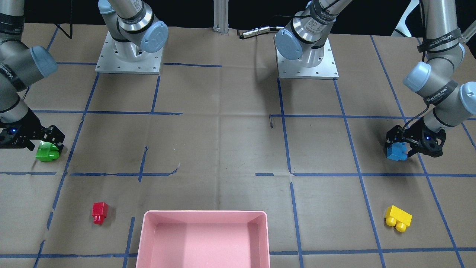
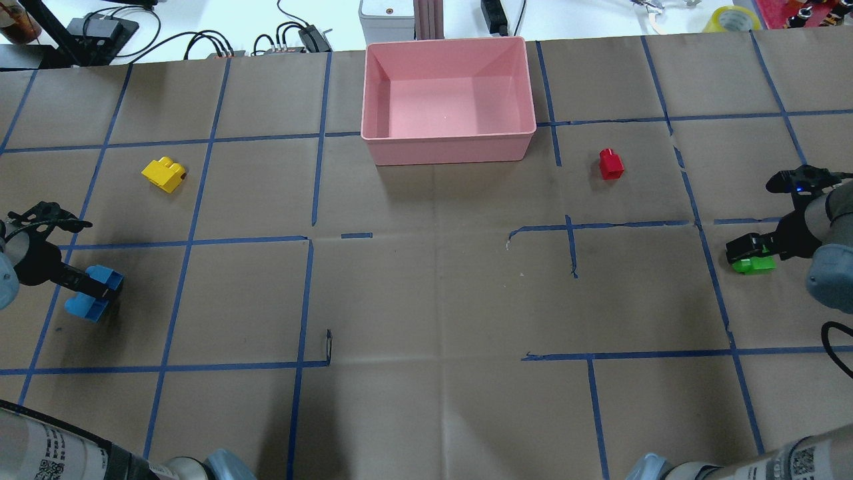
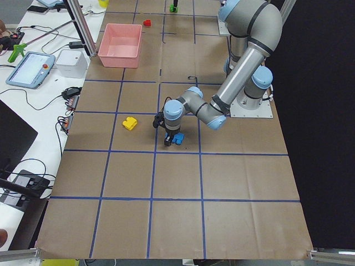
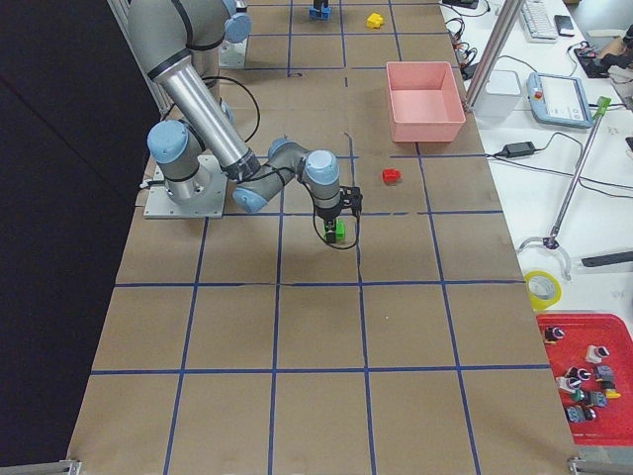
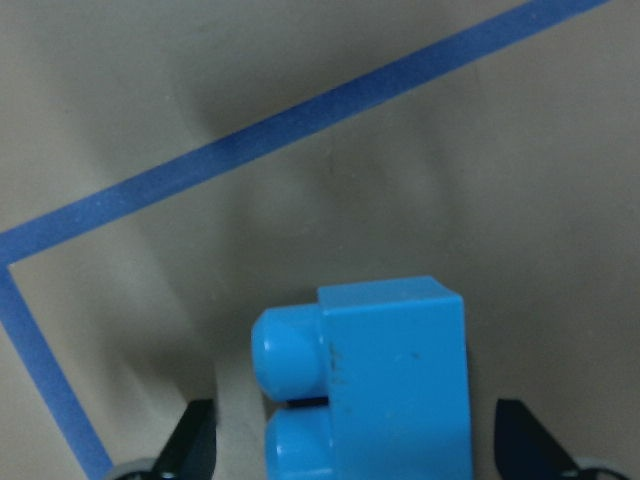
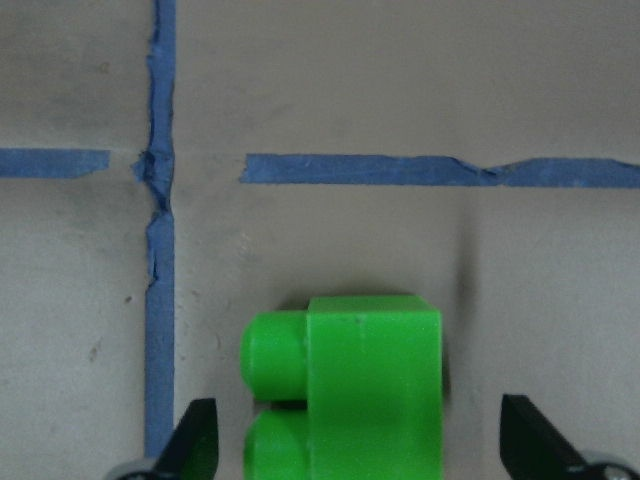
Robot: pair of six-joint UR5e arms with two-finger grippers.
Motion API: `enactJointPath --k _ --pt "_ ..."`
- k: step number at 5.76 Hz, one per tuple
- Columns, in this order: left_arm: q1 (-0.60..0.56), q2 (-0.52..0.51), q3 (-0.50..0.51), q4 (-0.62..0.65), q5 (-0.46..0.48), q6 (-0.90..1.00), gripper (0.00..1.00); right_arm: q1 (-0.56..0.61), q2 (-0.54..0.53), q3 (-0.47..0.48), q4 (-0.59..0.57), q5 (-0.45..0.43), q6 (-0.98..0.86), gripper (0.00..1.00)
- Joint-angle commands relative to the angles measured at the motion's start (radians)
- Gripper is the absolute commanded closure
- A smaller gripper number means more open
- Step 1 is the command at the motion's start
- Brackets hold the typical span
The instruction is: Put all blocks into box
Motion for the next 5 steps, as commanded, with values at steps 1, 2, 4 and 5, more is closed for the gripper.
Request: enactJointPath --k 1,2,4,5 --pt "-0.005 0.000 0.002 0.001 0.000 -0.001 0.26 -0.001 0.001 0.000 -0.003 0.004 0.000 0.39" --pt "-0.005 -0.002 0.003 0.001 0.000 -0.003 0.35 -0.001 0.001 -0.001 -0.003 0.001 0.000 0.60" --pt "-0.007 0.012 0.026 0.005 -0.006 -0.010 0.54 0.000 -0.039 -0.033 0.015 -0.001 0.002 0.88" --pt "-0.008 0.024 0.073 -0.001 -0.028 -0.042 0.57 0.005 -0.121 -0.109 0.137 0.001 0.005 0.92"
